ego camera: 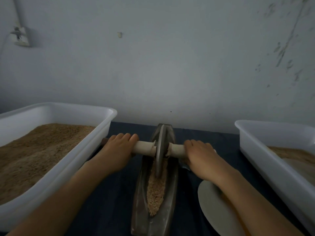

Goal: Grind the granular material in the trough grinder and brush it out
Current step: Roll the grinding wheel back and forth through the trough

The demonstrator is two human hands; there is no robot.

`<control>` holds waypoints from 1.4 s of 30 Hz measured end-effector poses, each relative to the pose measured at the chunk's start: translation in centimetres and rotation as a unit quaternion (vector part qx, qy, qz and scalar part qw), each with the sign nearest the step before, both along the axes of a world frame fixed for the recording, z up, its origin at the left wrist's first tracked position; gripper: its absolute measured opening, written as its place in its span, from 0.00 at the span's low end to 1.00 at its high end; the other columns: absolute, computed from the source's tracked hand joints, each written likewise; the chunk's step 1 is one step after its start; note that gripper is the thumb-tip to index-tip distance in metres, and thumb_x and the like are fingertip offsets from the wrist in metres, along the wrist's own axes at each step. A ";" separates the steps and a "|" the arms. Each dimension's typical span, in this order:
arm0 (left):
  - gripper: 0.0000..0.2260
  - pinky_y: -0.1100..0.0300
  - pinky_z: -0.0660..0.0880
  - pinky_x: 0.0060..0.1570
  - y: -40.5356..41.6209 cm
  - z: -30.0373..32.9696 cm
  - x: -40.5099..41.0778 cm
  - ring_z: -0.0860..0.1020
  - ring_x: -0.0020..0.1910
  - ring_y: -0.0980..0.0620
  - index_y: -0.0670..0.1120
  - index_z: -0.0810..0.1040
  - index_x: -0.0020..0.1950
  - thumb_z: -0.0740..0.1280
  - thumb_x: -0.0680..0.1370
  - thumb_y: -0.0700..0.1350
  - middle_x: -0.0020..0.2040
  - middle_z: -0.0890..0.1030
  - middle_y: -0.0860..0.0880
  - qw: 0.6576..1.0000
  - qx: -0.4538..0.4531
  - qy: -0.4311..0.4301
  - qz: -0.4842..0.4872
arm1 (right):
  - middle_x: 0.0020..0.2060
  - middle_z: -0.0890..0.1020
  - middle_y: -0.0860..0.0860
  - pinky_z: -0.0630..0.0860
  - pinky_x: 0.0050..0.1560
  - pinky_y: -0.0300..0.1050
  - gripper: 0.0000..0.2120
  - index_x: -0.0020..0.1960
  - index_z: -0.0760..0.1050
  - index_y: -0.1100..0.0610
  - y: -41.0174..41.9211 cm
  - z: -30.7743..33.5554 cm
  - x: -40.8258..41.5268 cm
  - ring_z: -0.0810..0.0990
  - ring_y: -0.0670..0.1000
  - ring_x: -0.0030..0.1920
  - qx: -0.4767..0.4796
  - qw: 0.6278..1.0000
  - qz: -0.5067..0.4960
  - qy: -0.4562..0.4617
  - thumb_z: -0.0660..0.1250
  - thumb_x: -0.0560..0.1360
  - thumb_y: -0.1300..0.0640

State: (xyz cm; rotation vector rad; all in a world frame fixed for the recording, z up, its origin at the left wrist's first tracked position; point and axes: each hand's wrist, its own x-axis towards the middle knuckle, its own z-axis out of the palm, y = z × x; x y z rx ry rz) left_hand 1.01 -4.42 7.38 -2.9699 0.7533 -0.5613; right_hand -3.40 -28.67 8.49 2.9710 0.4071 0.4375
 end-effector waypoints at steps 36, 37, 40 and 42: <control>0.16 0.60 0.65 0.60 -0.5 0.5 0.4 0.70 0.59 0.54 0.51 0.63 0.65 0.61 0.79 0.52 0.61 0.71 0.52 1.000 0.010 0.000 0.013 | 0.54 0.73 0.52 0.56 0.44 0.44 0.11 0.58 0.66 0.56 -0.1 -0.3 0.9 0.71 0.53 0.53 -0.009 1.000 -0.010 -0.020 0.60 0.77 0.55; 0.17 0.60 0.66 0.60 -0.2 0.9 0.1 0.71 0.59 0.54 0.52 0.62 0.65 0.62 0.78 0.52 0.62 0.71 0.52 0.999 0.024 0.028 0.012 | 0.55 0.73 0.52 0.57 0.44 0.44 0.10 0.58 0.66 0.56 0.0 0.1 0.4 0.71 0.53 0.53 -0.009 1.000 -0.007 0.006 0.60 0.78 0.54; 0.17 0.60 0.68 0.60 0.2 2.6 -1.4 0.72 0.58 0.55 0.52 0.62 0.64 0.63 0.78 0.52 0.61 0.73 0.52 0.988 0.057 0.144 -0.002 | 0.56 0.73 0.52 0.60 0.45 0.43 0.13 0.59 0.66 0.56 0.4 1.8 -1.4 0.72 0.52 0.54 0.015 0.992 0.007 0.124 0.60 0.79 0.51; 0.15 0.59 0.69 0.58 0.5 3.9 -2.6 0.73 0.56 0.55 0.53 0.62 0.62 0.62 0.79 0.51 0.59 0.73 0.52 0.970 0.081 0.231 -0.010 | 0.55 0.73 0.51 0.62 0.42 0.41 0.14 0.58 0.66 0.56 0.5 3.0 -2.8 0.71 0.50 0.51 0.030 0.980 0.022 0.194 0.62 0.78 0.48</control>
